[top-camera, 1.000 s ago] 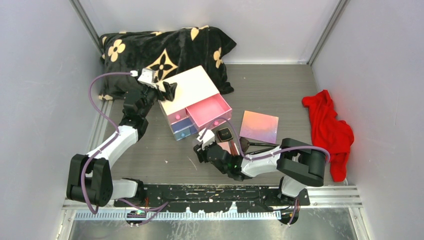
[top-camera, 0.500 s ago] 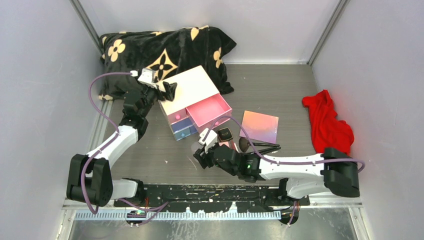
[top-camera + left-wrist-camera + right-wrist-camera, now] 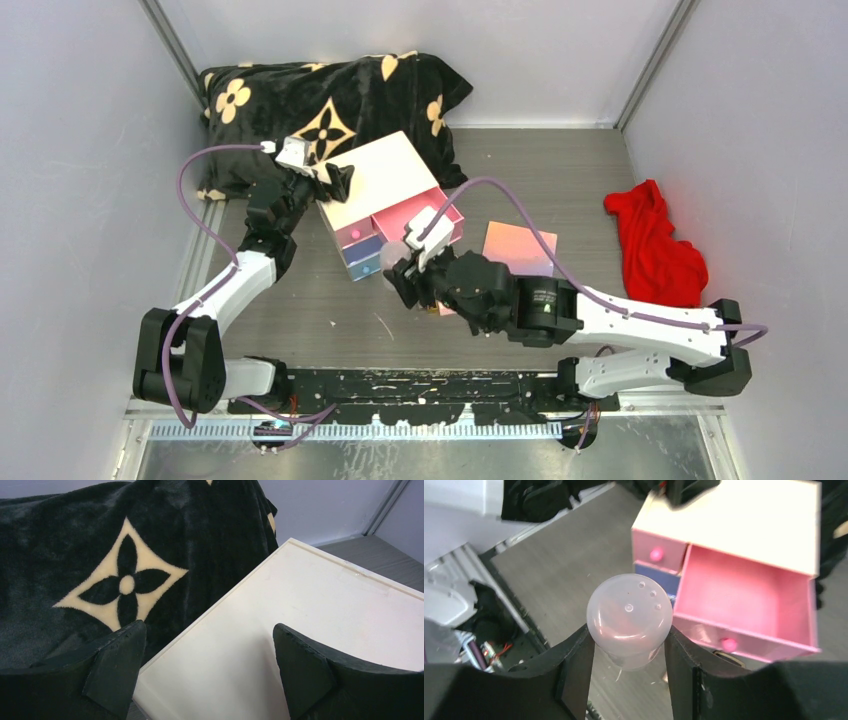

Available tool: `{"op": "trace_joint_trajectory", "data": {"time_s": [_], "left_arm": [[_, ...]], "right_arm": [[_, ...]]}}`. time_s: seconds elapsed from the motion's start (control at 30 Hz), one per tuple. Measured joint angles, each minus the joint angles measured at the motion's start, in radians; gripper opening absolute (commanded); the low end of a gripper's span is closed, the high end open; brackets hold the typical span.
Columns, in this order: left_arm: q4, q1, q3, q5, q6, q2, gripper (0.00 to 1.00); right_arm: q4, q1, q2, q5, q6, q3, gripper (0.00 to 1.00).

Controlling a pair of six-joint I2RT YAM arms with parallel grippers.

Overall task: Organize the makeup
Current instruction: Pick up the makeup from the center of the board, then place the makeup in the drawer.

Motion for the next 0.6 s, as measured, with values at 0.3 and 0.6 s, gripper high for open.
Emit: {"op": "trace_joint_trajectory", "data": {"time_s": [0.3, 0.6], "left_arm": [[0.004, 0.000, -0.003, -0.002, -0.002, -0.002, 0.97], [0.011, 0.000, -0.006, -0.006, -0.005, -0.002, 0.97]], "right_arm": [[-0.267, -0.094, 0.221, 0.118, -0.043, 0.418, 0.03], [-0.406, -0.336, 0.313, 0.039, -0.066, 0.471, 0.03]]}}
